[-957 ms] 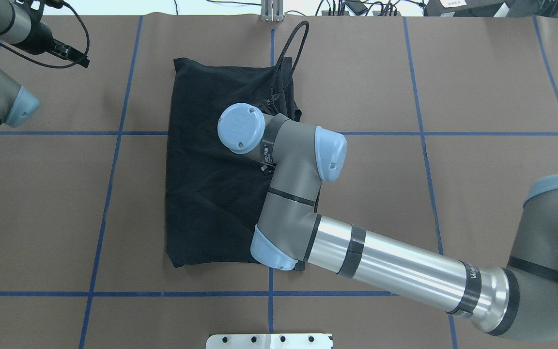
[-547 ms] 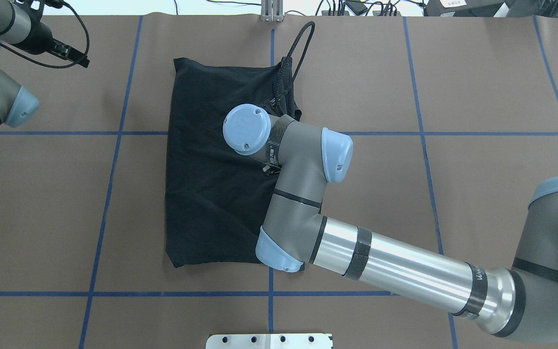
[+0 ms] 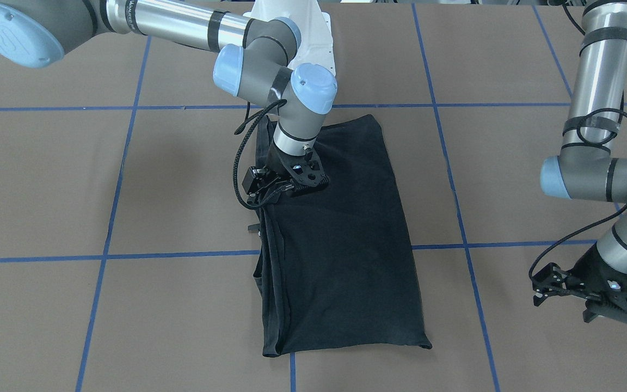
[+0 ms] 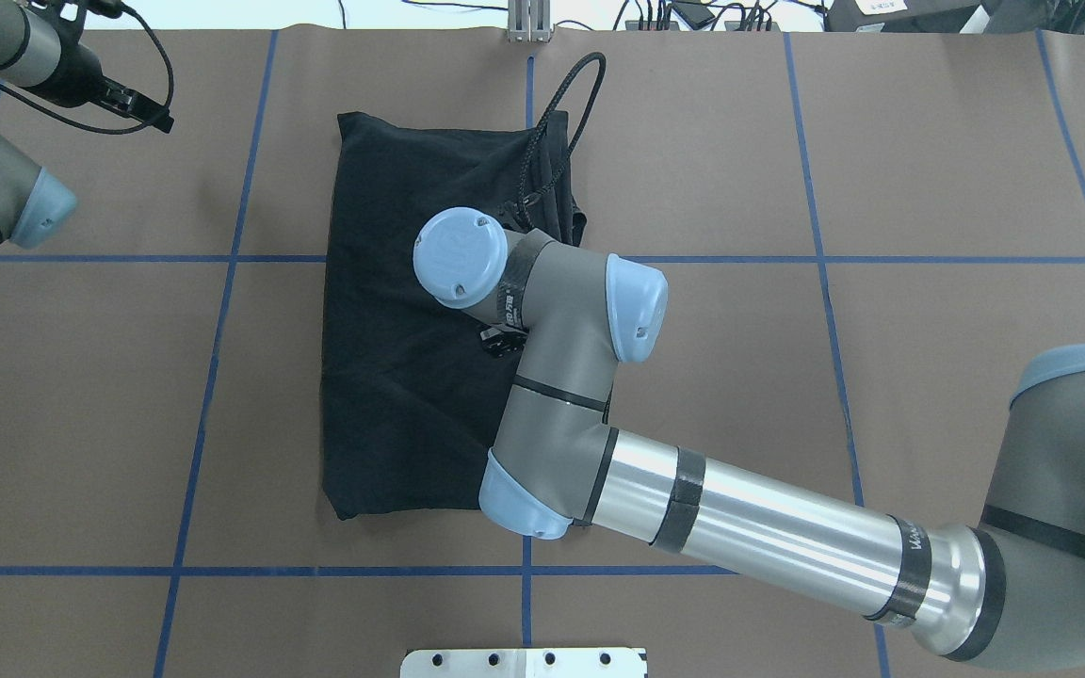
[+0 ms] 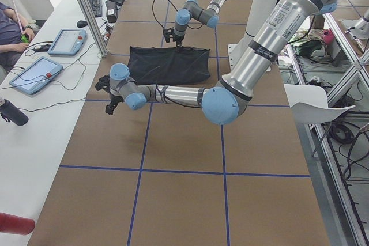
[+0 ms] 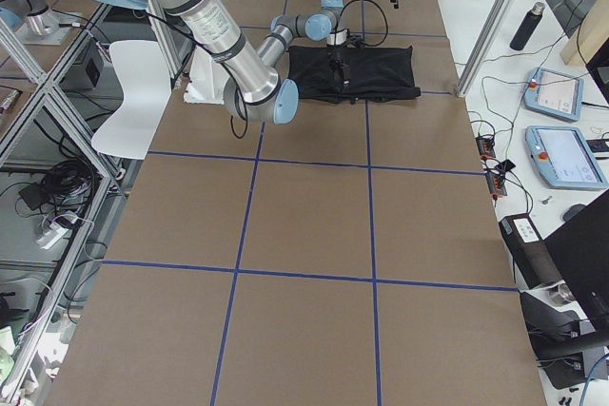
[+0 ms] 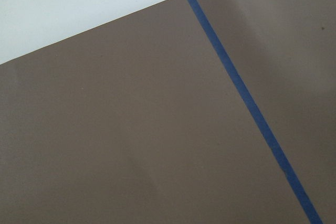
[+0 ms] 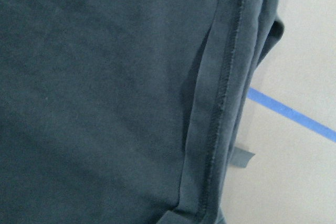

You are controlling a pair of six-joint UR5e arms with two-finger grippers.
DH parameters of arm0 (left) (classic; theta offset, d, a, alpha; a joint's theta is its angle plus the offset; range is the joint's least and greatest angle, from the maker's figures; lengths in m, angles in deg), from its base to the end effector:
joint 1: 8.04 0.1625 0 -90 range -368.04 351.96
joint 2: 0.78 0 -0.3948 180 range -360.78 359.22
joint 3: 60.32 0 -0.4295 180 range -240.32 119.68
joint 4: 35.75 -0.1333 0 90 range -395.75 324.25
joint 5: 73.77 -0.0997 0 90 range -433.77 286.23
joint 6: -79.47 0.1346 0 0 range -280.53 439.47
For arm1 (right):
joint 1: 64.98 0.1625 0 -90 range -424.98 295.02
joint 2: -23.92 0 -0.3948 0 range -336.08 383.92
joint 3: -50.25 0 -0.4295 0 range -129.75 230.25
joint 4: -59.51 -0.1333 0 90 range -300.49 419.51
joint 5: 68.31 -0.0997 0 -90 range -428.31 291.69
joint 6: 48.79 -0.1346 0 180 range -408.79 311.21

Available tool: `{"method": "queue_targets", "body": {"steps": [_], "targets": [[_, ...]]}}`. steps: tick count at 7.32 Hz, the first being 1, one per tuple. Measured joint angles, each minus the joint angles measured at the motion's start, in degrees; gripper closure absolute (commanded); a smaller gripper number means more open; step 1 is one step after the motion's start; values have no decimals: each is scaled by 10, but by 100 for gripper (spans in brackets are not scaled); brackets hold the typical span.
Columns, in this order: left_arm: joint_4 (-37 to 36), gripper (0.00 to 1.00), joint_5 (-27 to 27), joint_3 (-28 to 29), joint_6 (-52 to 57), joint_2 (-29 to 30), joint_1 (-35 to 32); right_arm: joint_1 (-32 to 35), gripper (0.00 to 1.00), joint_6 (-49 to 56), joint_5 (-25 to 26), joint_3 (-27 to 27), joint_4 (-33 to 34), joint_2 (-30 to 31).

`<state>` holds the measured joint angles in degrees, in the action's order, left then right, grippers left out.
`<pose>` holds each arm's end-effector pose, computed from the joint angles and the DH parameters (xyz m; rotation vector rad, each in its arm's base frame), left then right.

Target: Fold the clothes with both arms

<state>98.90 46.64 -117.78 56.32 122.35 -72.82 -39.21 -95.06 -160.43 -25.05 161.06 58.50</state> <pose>0.2810 -0.7496 0.4996 0.4974 0.7747 0.2430 -0.6675 -0.4648 0.1752 0.2615 -0.4408 -0.3160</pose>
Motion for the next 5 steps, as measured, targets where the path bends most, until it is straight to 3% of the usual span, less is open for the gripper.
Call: {"method": "queue_targets", "body": {"steps": [5], "targets": [[0,0,0,2,1,-1,0,-13,2,5,10,24,21,-8]]}}
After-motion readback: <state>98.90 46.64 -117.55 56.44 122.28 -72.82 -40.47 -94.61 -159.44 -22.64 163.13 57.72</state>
